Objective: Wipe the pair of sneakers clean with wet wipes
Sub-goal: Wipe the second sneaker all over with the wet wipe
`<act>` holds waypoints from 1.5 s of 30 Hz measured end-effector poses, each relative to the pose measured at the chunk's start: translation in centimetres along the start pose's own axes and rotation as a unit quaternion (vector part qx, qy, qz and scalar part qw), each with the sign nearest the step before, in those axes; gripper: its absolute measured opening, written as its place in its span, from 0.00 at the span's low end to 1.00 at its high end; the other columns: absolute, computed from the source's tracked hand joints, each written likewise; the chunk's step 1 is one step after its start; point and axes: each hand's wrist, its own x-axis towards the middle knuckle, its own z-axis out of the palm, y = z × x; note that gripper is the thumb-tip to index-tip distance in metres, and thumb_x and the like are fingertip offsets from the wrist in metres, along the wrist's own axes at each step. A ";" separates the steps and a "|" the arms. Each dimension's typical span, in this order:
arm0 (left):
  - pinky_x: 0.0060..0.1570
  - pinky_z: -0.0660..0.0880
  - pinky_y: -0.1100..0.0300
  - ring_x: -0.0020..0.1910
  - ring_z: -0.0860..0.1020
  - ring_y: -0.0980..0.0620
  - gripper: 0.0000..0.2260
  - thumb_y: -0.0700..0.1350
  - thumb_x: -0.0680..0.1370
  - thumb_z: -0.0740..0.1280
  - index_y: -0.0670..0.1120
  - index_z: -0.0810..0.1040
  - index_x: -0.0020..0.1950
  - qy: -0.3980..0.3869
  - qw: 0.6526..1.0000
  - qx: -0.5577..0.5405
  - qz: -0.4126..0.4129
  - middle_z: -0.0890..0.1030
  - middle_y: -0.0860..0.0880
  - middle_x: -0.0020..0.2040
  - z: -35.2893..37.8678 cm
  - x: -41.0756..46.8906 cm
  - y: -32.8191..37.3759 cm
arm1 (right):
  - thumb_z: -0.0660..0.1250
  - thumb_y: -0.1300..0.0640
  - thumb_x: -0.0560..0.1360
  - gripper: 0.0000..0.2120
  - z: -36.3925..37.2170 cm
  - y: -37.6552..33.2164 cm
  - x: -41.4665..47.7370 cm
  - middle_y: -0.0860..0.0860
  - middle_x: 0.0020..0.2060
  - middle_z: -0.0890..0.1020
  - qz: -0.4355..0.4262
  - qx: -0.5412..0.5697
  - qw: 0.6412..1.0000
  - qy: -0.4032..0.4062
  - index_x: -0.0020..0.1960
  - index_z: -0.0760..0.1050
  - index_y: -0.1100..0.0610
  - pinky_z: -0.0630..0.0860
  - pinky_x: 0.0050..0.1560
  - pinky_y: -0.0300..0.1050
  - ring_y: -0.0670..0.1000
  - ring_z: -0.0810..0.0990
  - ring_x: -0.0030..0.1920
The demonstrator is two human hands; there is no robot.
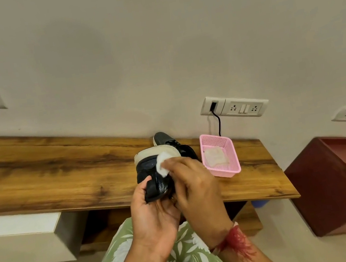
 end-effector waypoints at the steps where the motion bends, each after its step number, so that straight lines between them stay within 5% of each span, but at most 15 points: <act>1: 0.48 0.79 0.57 0.43 0.83 0.49 0.15 0.48 0.78 0.59 0.40 0.80 0.53 -0.004 1.000 0.007 0.003 0.83 0.42 0.47 0.0 0.0 -0.1 | 0.58 0.63 0.73 0.14 0.0 0.5 0.1 0.49 0.49 0.80 0.008 -0.014 1.000 0.010 0.53 0.79 0.57 0.75 0.51 0.42 0.48 0.78 0.50; 4: 0.61 0.70 0.53 0.50 0.80 0.48 0.17 0.48 0.76 0.60 0.41 0.79 0.59 -0.008 0.999 0.029 0.012 0.82 0.41 0.54 0.0 -0.2 -0.3 | 0.60 0.65 0.72 0.14 -0.2 1.4 0.8 0.50 0.48 0.81 0.060 -0.032 0.997 0.045 0.52 0.79 0.58 0.77 0.50 0.47 0.50 0.78 0.49; 8: 0.38 0.80 0.61 0.38 0.83 0.51 0.15 0.47 0.74 0.60 0.41 0.83 0.46 -0.046 0.999 0.010 0.009 0.84 0.43 0.43 -0.3 0.0 0.0 | 0.61 0.66 0.73 0.12 -0.3 0.0 0.3 0.50 0.50 0.80 -0.029 -0.013 0.999 -0.034 0.52 0.79 0.58 0.72 0.54 0.38 0.48 0.76 0.52; 12: 0.52 0.74 0.55 0.46 0.80 0.49 0.16 0.47 0.73 0.60 0.42 0.79 0.56 -0.038 0.996 0.071 0.029 0.83 0.42 0.48 -0.1 0.0 -0.5 | 0.61 0.66 0.72 0.12 -0.8 1.2 1.9 0.50 0.49 0.81 0.012 -0.035 0.999 0.009 0.51 0.79 0.58 0.76 0.51 0.46 0.51 0.78 0.50; 17: 0.39 0.72 0.59 0.38 0.78 0.52 0.13 0.46 0.80 0.55 0.43 0.78 0.48 -0.032 0.993 0.106 0.040 0.80 0.45 0.38 -0.2 0.1 -0.7 | 0.57 0.60 0.72 0.16 -0.7 -0.4 1.4 0.52 0.49 0.81 -0.113 -0.071 0.985 -0.112 0.52 0.80 0.59 0.78 0.47 0.46 0.53 0.78 0.51; 20: 0.43 0.74 0.59 0.40 0.80 0.52 0.13 0.43 0.80 0.55 0.43 0.78 0.53 -0.030 0.990 0.132 0.050 0.83 0.45 0.42 0.0 -0.1 -1.0 | 0.56 0.59 0.73 0.16 -1.2 0.6 2.4 0.53 0.49 0.81 -0.065 -0.085 0.992 -0.059 0.52 0.80 0.60 0.78 0.45 0.48 0.54 0.78 0.49; 24: 0.41 0.73 0.59 0.38 0.78 0.52 0.14 0.44 0.80 0.54 0.43 0.79 0.46 -0.031 0.991 0.119 0.048 0.81 0.44 0.40 0.0 -0.2 -0.8 | 0.58 0.59 0.72 0.15 -0.9 0.0 2.1 0.52 0.49 0.81 -0.125 -0.084 0.978 -0.145 0.52 0.80 0.59 0.78 0.45 0.47 0.53 0.78 0.51; 28: 0.49 0.74 0.57 0.46 0.80 0.50 0.14 0.44 0.80 0.55 0.42 0.78 0.56 -0.023 0.989 0.139 0.044 0.83 0.42 0.48 0.0 -0.1 -1.0 | 0.56 0.59 0.72 0.17 -1.2 1.0 2.9 0.52 0.49 0.81 -0.069 -0.068 0.992 -0.079 0.52 0.81 0.59 0.78 0.46 0.48 0.54 0.79 0.50; 32: 0.45 0.73 0.58 0.41 0.80 0.52 0.13 0.45 0.80 0.55 0.42 0.78 0.52 -0.015 0.994 0.101 0.034 0.83 0.44 0.42 -0.1 -0.1 -0.7 | 0.61 0.62 0.73 0.12 -1.0 0.4 2.2 0.50 0.49 0.81 -0.113 -0.040 0.983 -0.137 0.52 0.81 0.57 0.76 0.49 0.43 0.50 0.78 0.51; 35: 0.57 0.72 0.54 0.52 0.79 0.47 0.17 0.45 0.73 0.61 0.41 0.77 0.59 -0.002 0.999 0.036 0.028 0.82 0.42 0.51 -0.5 0.3 0.2 | 0.63 0.61 0.74 0.10 -2.3 2.2 2.6 0.47 0.48 0.82 0.037 0.094 0.995 -0.020 0.51 0.81 0.54 0.74 0.53 0.37 0.41 0.78 0.51; 38: 0.66 0.69 0.48 0.60 0.76 0.43 0.22 0.49 0.70 0.62 0.41 0.77 0.60 -0.002 1.000 -0.015 0.027 0.80 0.40 0.56 -0.6 0.7 1.0 | 0.66 0.63 0.75 0.10 -3.5 4.2 2.5 0.43 0.43 0.82 0.194 0.167 0.962 0.098 0.46 0.79 0.48 0.75 0.47 0.33 0.39 0.79 0.46; 42: 0.66 0.69 0.44 0.62 0.77 0.41 0.31 0.49 0.59 0.74 0.40 0.80 0.61 -0.051 0.998 -0.036 0.020 0.78 0.38 0.62 -0.6 0.6 1.2 | 0.66 0.66 0.74 0.09 -2.4 4.6 0.7 0.42 0.40 0.81 0.262 0.181 0.947 0.034 0.45 0.79 0.52 0.72 0.42 0.27 0.33 0.78 0.42; 45: 0.68 0.67 0.43 0.63 0.76 0.40 0.31 0.49 0.62 0.70 0.39 0.77 0.63 -0.056 0.998 -0.039 0.014 0.77 0.37 0.63 -0.5 0.6 1.0 | 0.66 0.64 0.75 0.09 -1.0 4.5 -0.1 0.44 0.40 0.82 0.276 0.165 0.947 0.008 0.44 0.79 0.50 0.73 0.43 0.31 0.37 0.79 0.42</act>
